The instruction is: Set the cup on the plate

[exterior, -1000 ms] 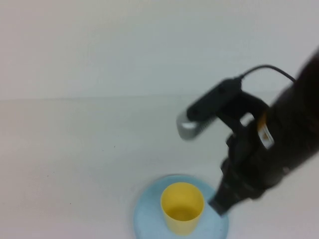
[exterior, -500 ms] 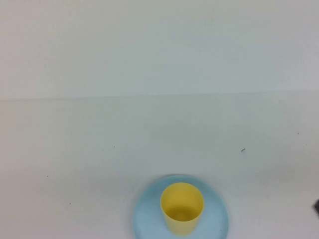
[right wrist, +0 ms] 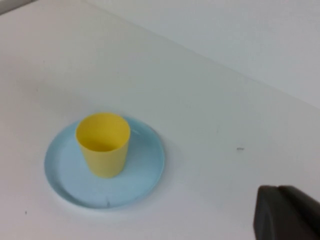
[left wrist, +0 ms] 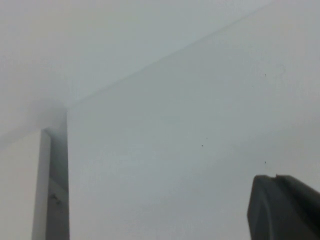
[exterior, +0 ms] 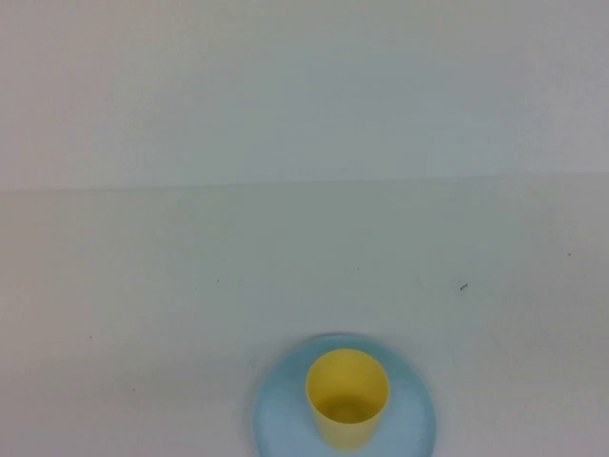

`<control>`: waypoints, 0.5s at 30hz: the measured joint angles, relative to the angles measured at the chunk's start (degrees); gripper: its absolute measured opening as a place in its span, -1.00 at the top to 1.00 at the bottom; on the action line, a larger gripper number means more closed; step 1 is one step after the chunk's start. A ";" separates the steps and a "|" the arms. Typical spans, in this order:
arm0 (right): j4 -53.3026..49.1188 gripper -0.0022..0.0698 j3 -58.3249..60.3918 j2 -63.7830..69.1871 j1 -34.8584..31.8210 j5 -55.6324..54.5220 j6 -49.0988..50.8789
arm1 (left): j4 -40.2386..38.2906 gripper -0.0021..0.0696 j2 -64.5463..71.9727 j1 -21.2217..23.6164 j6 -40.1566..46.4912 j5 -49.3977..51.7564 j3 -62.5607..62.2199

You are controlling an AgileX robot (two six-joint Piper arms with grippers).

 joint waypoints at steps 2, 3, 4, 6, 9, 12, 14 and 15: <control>0.56 0.94 0.20 0.33 0.00 0.35 0.00 | 0.00 0.94 -1.86 0.61 0.00 0.00 0.00; 1.12 0.94 0.35 0.46 0.00 0.60 -0.11 | 0.00 0.94 -2.89 0.91 0.00 -0.46 0.00; 1.57 0.94 0.35 0.46 0.00 0.72 -0.11 | 0.00 0.94 -3.91 1.15 0.00 -1.73 0.00; 1.97 0.94 0.35 0.46 0.00 0.84 -0.11 | -0.10 0.94 -4.46 2.23 0.00 -5.60 0.00; 2.20 0.94 0.35 0.55 0.00 0.96 -0.11 | 0.56 0.94 -4.35 3.64 0.00 -9.78 0.00; 2.03 0.94 0.35 0.55 0.00 0.96 -0.94 | 0.59 0.94 -4.35 4.49 -0.11 -12.28 1.23; 0.68 0.94 0.35 0.68 0.00 0.96 -2.30 | -0.10 0.94 -4.35 4.49 -0.42 -16.21 4.14; -0.30 0.94 0.39 0.68 0.00 0.96 -2.53 | -0.31 0.94 -4.35 4.49 -0.87 -19.17 6.36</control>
